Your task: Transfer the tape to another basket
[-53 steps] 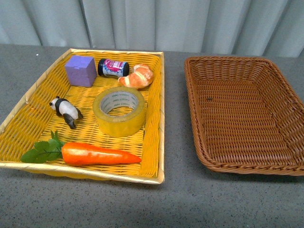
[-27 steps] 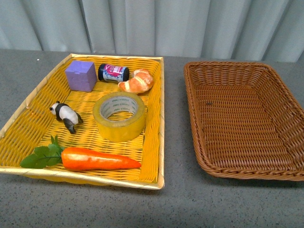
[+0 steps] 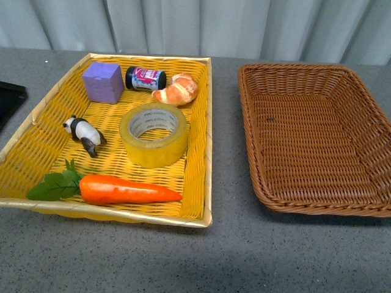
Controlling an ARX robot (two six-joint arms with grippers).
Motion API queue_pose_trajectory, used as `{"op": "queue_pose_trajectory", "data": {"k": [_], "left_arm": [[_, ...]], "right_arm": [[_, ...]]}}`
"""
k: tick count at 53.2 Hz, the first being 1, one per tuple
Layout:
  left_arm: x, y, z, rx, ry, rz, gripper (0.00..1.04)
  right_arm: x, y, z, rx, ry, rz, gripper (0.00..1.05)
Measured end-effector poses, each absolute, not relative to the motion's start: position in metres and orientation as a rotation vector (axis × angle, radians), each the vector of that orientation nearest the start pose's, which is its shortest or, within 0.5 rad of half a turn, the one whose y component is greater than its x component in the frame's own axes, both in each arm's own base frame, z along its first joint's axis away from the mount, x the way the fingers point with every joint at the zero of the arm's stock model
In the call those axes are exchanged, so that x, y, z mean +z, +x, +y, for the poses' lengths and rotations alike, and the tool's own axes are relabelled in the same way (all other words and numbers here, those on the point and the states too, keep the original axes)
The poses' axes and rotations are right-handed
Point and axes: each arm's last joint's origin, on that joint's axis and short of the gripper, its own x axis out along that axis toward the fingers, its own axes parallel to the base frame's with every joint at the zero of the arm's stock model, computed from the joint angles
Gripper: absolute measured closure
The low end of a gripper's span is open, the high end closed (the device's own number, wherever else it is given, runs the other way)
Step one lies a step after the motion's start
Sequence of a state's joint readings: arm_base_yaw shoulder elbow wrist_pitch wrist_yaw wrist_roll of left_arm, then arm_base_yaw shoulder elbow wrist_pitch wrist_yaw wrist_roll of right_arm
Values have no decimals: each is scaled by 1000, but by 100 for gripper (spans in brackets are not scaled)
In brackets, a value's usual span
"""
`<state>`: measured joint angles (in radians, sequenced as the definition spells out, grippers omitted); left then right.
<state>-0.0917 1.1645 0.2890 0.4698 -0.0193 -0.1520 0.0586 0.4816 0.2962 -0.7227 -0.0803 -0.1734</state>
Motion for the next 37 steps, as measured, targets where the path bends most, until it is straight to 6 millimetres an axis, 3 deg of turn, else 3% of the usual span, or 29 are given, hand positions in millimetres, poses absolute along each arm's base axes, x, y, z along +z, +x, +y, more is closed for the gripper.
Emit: {"op": "queue_pose_trajectory", "data": {"k": [12, 37], "left_arm": [[132, 260, -32, -76, -124, 594, 6], [105, 350, -74, -154, -29, 779, 6]], "right_arm": [[164, 97, 8, 208, -151, 895, 9], [164, 97, 8, 207, -151, 895, 9]]}}
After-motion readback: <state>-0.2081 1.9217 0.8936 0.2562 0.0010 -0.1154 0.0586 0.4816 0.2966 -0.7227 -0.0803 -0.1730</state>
